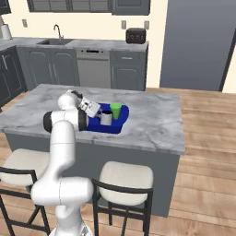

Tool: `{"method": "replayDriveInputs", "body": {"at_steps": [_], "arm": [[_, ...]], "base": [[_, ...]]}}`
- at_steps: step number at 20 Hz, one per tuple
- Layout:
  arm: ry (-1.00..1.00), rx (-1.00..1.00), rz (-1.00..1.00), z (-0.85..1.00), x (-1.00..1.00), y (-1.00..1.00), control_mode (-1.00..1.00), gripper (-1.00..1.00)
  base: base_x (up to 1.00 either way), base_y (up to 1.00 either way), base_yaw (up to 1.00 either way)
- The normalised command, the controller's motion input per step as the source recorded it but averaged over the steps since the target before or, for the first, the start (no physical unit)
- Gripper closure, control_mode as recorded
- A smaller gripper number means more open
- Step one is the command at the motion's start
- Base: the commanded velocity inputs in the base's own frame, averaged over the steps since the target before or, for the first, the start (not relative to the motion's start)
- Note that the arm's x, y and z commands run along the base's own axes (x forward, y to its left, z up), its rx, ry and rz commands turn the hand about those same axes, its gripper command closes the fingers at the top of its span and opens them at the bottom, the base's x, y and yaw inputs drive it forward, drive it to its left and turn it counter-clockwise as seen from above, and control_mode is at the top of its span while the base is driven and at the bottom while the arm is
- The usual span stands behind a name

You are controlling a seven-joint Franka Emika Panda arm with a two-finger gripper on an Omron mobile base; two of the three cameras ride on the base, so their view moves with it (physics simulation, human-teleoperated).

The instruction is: There is a tray on the dining counter. Grab the cup, mug, and pitcher and place them on the tray. The pitcher may be placed next to the tray if it cannot fit the tray.

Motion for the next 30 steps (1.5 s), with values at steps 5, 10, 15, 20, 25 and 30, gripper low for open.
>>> {"method": "replayDriveInputs", "body": {"at_steps": [5,10,15,20,25,30], "arm": [[0.06,0.06,0.0,-0.52,-0.49,0.01,-1.0,-1.0],[0.0,0.04,-0.02,-0.16,-0.69,0.0,-1.0,-1.0],[-0.01,0.03,-0.01,0.05,-0.37,0.0,-1.0,-1.0],[-0.14,0.0,0.0,0.45,-0.05,0.06,-1.0,-1.0],[-0.17,0.0,0.0,0.62,0.0,0.15,-1.0,-1.0],[-0.12,0.03,0.0,0.58,-0.03,0.24,-1.0,-1.0]], "base": [[0.0,0.0,0.0],[0.0,0.0,0.0],[0.0,0.0,0.0],[0.0,0.0,0.0],[0.0,0.0,0.0],[0.0,0.0,0.0]]}}
